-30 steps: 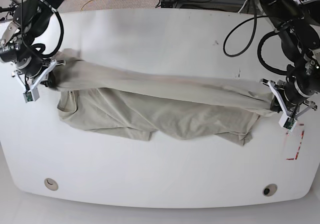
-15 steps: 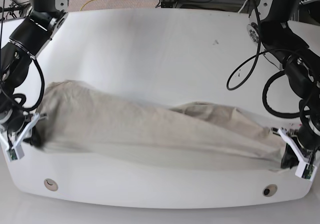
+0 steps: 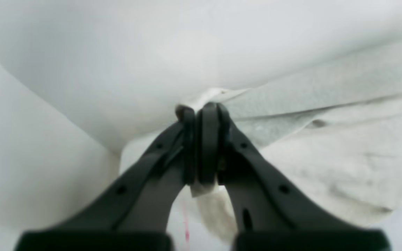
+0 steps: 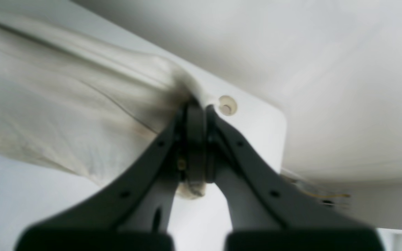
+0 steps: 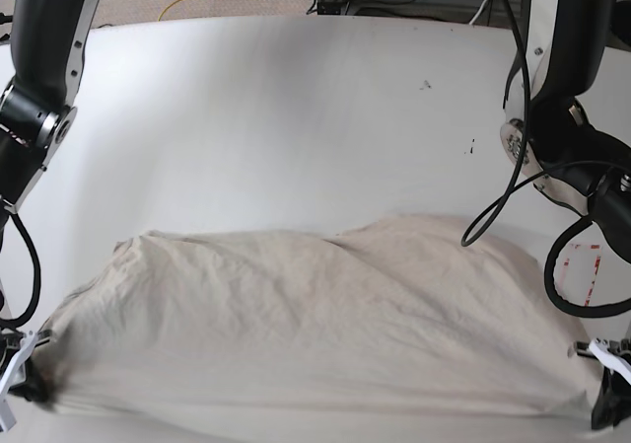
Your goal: Fold the T-shirt properly
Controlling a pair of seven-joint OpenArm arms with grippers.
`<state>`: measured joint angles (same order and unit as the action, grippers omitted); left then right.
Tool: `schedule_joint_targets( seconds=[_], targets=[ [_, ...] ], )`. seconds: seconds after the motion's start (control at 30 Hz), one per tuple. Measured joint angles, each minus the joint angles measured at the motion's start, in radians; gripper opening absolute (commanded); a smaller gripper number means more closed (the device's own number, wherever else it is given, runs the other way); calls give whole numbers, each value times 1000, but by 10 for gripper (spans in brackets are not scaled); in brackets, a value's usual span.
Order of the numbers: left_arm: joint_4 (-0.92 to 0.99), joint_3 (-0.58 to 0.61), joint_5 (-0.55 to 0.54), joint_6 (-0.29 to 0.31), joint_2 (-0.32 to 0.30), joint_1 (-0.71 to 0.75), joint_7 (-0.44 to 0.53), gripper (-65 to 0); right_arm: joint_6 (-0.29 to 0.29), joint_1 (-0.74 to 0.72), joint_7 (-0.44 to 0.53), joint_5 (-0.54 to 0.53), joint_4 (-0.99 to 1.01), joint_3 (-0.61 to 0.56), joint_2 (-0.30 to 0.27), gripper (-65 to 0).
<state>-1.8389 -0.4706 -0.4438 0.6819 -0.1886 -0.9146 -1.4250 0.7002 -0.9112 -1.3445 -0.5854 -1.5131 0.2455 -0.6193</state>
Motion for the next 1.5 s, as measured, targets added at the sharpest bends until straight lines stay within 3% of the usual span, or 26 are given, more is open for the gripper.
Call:
schedule_joint_targets(
  seconds=[0.23,0.47,0.63,0.87,1.13,1.3,1.5],
  targets=[
    [110,-2,39,0,-37,-198,3,-650,1,-193,14,-30,39,-122,-51,-650],
    [144,6,15,0,-32,-251,15,-650,0,-227,6,-21,29,-145,-102,-650],
    [142,4,26,5,-11,-167,10,-650,0,-134,5,-25,9,-114,-103,-650],
    [54,6,11,8,14,47,10,-650,0,164,-29,-21,-116,78,-113,-650],
    [-63,-14,-36,8,7,351,5,-650,0,544,-27,-29,-288,272,5,-650],
    [-82,-63,-85,8,13,521,6,-650,-2,705,-37,2,-366,352,90,-650],
    [-85,-165,-196,9,-43,780,7,-650,-1,924,-27,-25,-429,435,217,-650]
  ],
)
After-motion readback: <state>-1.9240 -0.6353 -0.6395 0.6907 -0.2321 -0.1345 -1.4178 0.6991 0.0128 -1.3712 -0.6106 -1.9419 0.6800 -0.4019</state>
